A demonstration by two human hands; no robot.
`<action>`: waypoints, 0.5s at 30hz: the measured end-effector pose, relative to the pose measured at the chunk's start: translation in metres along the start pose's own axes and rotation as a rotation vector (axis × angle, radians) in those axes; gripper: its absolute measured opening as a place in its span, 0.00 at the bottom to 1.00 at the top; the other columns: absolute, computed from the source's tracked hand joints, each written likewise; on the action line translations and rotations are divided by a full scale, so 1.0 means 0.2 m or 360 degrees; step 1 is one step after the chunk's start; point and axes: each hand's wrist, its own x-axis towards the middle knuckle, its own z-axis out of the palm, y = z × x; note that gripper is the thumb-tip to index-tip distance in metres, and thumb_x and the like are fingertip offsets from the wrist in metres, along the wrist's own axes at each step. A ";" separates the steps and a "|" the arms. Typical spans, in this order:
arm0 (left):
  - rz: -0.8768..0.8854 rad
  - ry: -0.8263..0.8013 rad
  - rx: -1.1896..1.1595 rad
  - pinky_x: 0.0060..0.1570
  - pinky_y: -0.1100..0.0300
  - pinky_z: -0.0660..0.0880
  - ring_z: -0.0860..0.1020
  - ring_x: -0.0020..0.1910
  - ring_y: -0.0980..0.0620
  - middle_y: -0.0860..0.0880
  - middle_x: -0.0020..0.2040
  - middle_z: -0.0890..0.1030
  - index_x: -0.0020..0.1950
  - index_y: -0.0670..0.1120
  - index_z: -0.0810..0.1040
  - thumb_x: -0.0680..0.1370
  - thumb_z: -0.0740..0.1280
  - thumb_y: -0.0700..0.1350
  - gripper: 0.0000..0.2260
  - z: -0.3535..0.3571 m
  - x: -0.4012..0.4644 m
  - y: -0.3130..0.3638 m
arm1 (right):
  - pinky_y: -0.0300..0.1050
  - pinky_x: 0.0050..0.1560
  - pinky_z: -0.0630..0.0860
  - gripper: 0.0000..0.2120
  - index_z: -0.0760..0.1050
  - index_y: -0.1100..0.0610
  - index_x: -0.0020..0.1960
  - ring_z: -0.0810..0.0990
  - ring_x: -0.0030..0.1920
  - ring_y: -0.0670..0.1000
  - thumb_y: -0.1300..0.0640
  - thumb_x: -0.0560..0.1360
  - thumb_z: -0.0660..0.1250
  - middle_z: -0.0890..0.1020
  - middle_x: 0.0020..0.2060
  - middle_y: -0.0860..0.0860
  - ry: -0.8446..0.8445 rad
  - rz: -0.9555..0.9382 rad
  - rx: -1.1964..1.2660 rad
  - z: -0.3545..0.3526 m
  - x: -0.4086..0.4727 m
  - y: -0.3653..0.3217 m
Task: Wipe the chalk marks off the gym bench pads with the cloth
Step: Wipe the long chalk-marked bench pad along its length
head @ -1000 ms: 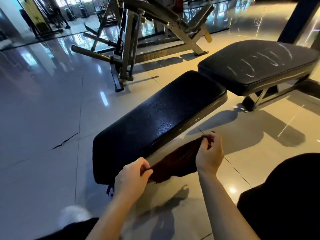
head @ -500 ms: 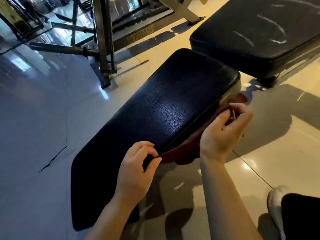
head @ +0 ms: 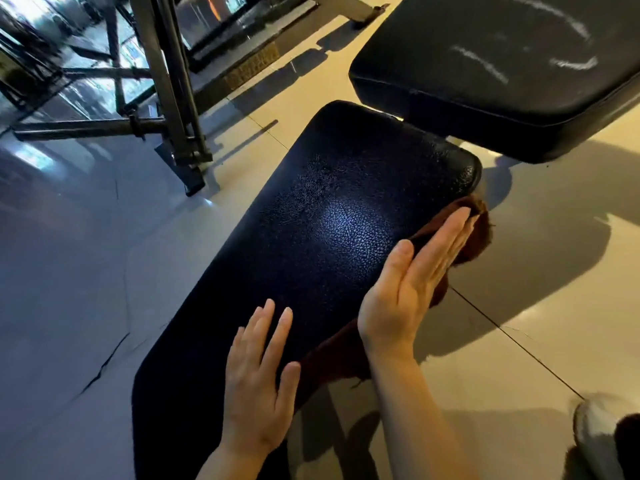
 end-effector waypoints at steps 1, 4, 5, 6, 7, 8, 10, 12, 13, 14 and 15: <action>-0.0004 0.0035 -0.0023 0.69 0.36 0.61 0.58 0.76 0.52 0.54 0.78 0.58 0.78 0.60 0.54 0.83 0.45 0.59 0.22 0.01 0.00 0.01 | 0.53 0.78 0.41 0.27 0.41 0.56 0.76 0.43 0.78 0.51 0.55 0.81 0.49 0.46 0.76 0.50 -0.0015 -0.0011 0.0000 0.00 0.01 0.00; -0.0001 0.0094 -0.0027 0.68 0.37 0.63 0.59 0.76 0.52 0.55 0.77 0.60 0.77 0.60 0.55 0.84 0.44 0.58 0.21 0.03 0.00 0.00 | 0.49 0.78 0.42 0.28 0.41 0.62 0.77 0.43 0.78 0.52 0.58 0.82 0.50 0.46 0.76 0.51 0.0007 -0.0023 0.0057 -0.02 0.13 0.01; 0.0001 0.0098 -0.0036 0.68 0.36 0.64 0.60 0.76 0.52 0.55 0.77 0.60 0.77 0.60 0.55 0.84 0.44 0.57 0.21 0.03 0.00 0.00 | 0.44 0.78 0.44 0.28 0.41 0.65 0.77 0.45 0.78 0.51 0.60 0.82 0.50 0.47 0.77 0.53 0.0043 -0.0007 0.0124 -0.02 0.20 0.01; 0.0001 0.0108 -0.0048 0.67 0.35 0.65 0.60 0.76 0.52 0.55 0.77 0.60 0.77 0.61 0.56 0.84 0.45 0.57 0.21 0.03 0.00 -0.01 | 0.38 0.76 0.46 0.29 0.41 0.67 0.77 0.47 0.77 0.47 0.62 0.82 0.51 0.47 0.78 0.56 0.0076 0.0013 0.0197 -0.02 0.27 0.00; 0.0001 0.0119 -0.0053 0.66 0.35 0.66 0.61 0.76 0.52 0.56 0.77 0.60 0.77 0.61 0.56 0.84 0.45 0.57 0.20 0.03 0.01 -0.01 | 0.33 0.73 0.48 0.29 0.41 0.68 0.77 0.49 0.75 0.43 0.64 0.82 0.51 0.48 0.78 0.59 0.0097 0.0032 0.0243 -0.01 0.33 0.00; 0.0008 0.0126 -0.0054 0.66 0.34 0.66 0.61 0.75 0.53 0.57 0.77 0.60 0.77 0.62 0.56 0.84 0.44 0.57 0.20 0.03 0.00 -0.02 | 0.30 0.71 0.49 0.29 0.40 0.68 0.77 0.50 0.74 0.41 0.64 0.82 0.51 0.47 0.78 0.60 0.0117 0.0052 0.0265 -0.01 0.36 -0.01; 0.0018 0.0152 -0.0069 0.65 0.34 0.67 0.60 0.75 0.54 0.58 0.76 0.60 0.76 0.63 0.55 0.84 0.44 0.57 0.20 0.04 0.00 -0.02 | 0.34 0.73 0.50 0.30 0.40 0.66 0.78 0.49 0.77 0.46 0.60 0.82 0.52 0.47 0.78 0.59 0.0144 0.0109 0.0322 0.00 0.37 0.00; 0.0013 0.0172 -0.0045 0.65 0.34 0.66 0.60 0.75 0.55 0.61 0.77 0.58 0.76 0.64 0.55 0.84 0.44 0.58 0.20 0.05 0.01 -0.03 | 0.41 0.77 0.48 0.31 0.41 0.63 0.78 0.48 0.79 0.51 0.55 0.82 0.52 0.48 0.79 0.57 0.0125 0.0196 0.0295 0.00 0.34 0.01; 0.0012 0.0185 -0.0027 0.66 0.35 0.66 0.59 0.75 0.57 0.62 0.77 0.57 0.76 0.64 0.56 0.83 0.44 0.58 0.20 0.05 0.02 -0.03 | 0.44 0.78 0.47 0.31 0.43 0.62 0.79 0.47 0.79 0.50 0.53 0.81 0.51 0.48 0.79 0.56 0.0126 0.0250 0.0226 0.01 0.30 0.01; 0.0010 0.0198 -0.0020 0.67 0.36 0.65 0.57 0.75 0.59 0.63 0.77 0.56 0.75 0.62 0.57 0.83 0.43 0.57 0.20 0.05 0.02 -0.03 | 0.46 0.78 0.46 0.31 0.43 0.60 0.79 0.45 0.79 0.49 0.51 0.81 0.51 0.47 0.79 0.54 0.0130 0.0289 0.0157 0.01 0.24 0.01; 0.0003 0.0216 -0.0016 0.68 0.37 0.64 0.56 0.75 0.61 0.64 0.76 0.56 0.75 0.60 0.59 0.83 0.43 0.57 0.20 0.06 0.02 -0.03 | 0.48 0.78 0.46 0.31 0.42 0.57 0.79 0.44 0.79 0.47 0.49 0.81 0.50 0.46 0.79 0.52 0.0124 0.0291 0.0108 0.02 0.17 0.01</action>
